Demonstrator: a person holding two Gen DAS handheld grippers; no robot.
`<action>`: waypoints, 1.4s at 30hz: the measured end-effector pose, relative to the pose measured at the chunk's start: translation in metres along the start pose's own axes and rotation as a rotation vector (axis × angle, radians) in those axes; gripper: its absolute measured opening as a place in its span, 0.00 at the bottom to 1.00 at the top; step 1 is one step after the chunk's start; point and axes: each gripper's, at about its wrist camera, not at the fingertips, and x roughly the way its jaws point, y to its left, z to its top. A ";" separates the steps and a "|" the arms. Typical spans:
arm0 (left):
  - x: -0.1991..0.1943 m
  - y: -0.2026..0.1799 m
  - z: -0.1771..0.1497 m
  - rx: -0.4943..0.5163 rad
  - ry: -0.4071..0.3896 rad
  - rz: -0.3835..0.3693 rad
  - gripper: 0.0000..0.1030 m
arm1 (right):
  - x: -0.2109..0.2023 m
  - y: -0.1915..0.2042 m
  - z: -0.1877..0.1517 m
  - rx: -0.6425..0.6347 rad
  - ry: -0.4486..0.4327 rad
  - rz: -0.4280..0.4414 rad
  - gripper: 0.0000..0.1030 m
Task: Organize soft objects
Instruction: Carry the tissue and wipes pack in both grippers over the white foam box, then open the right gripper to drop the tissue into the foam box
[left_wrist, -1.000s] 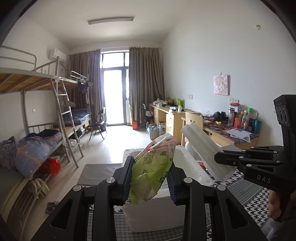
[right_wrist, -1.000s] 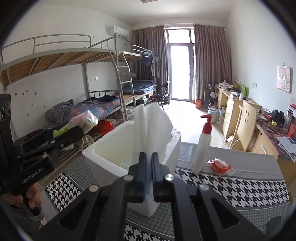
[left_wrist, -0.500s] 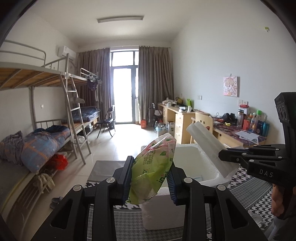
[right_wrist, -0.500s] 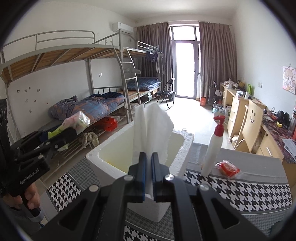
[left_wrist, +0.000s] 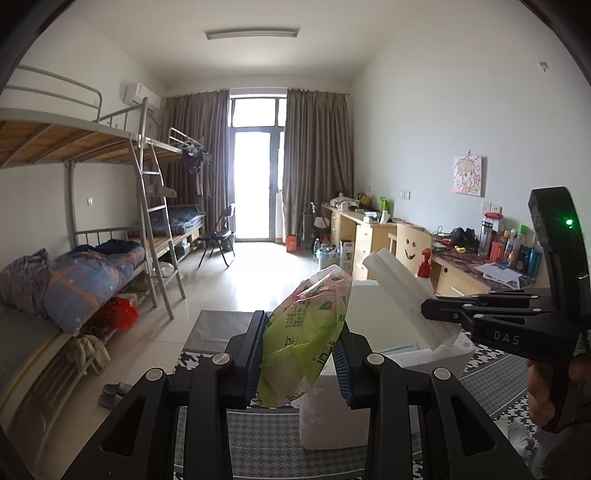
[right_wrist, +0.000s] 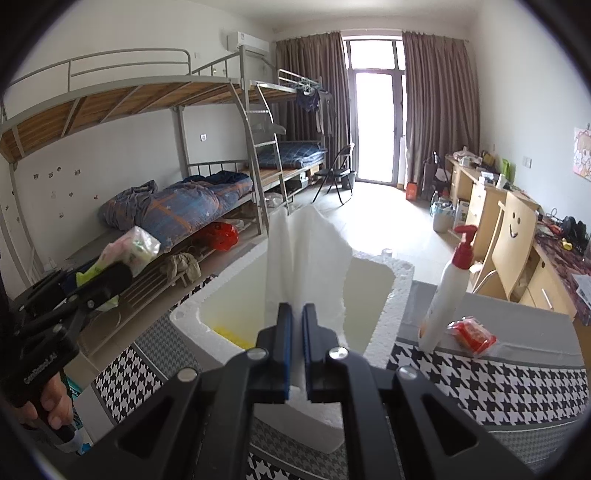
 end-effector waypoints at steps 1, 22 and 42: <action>0.000 0.001 0.000 -0.003 0.001 0.000 0.34 | 0.002 -0.001 0.000 0.004 0.005 0.002 0.08; 0.001 0.005 0.003 -0.006 0.006 -0.027 0.34 | 0.002 -0.001 -0.002 0.027 0.011 0.033 0.69; 0.001 -0.008 0.010 0.034 -0.009 -0.060 0.35 | -0.018 -0.008 -0.003 0.042 -0.053 0.024 0.89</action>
